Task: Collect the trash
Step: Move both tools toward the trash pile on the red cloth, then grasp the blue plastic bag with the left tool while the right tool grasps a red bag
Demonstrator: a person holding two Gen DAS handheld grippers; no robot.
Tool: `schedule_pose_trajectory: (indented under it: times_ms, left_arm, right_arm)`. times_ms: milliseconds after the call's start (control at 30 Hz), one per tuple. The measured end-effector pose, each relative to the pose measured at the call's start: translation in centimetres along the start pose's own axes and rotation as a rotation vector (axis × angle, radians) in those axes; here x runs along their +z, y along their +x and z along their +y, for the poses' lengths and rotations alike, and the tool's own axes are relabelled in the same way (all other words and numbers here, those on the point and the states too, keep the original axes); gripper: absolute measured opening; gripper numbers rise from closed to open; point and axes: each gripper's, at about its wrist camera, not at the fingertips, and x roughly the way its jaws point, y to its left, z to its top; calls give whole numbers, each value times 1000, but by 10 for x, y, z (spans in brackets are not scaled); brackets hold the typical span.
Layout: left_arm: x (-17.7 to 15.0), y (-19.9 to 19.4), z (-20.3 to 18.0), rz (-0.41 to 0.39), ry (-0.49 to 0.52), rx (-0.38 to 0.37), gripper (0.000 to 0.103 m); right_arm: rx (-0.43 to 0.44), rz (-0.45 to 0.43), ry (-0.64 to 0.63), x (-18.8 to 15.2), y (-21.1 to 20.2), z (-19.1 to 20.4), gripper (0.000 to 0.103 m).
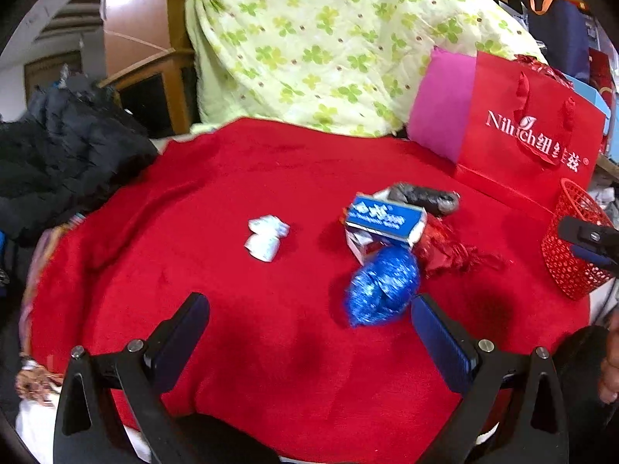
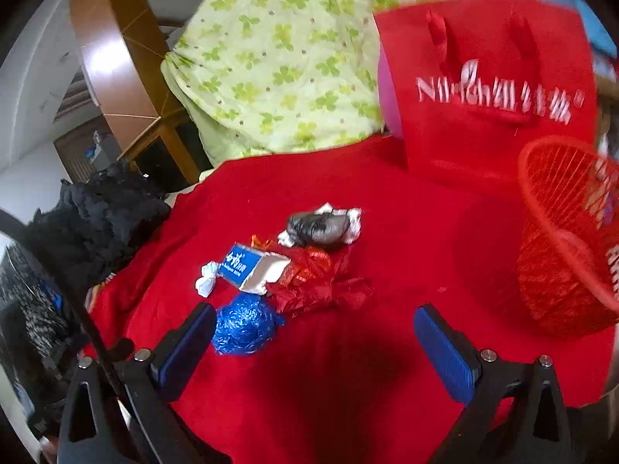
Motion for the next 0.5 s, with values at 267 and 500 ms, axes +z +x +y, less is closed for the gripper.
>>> schedule_pose_trajectory:
  times_ms: [267,500]
  left_arm:
    - [0,58,-6,118,28,-163,103]
    - [1,95,-22,172,94,-226,96]
  right_arm:
    - [119,175,226,7,91,-31,103]
    - [227,295,426,8,157,-50,87]
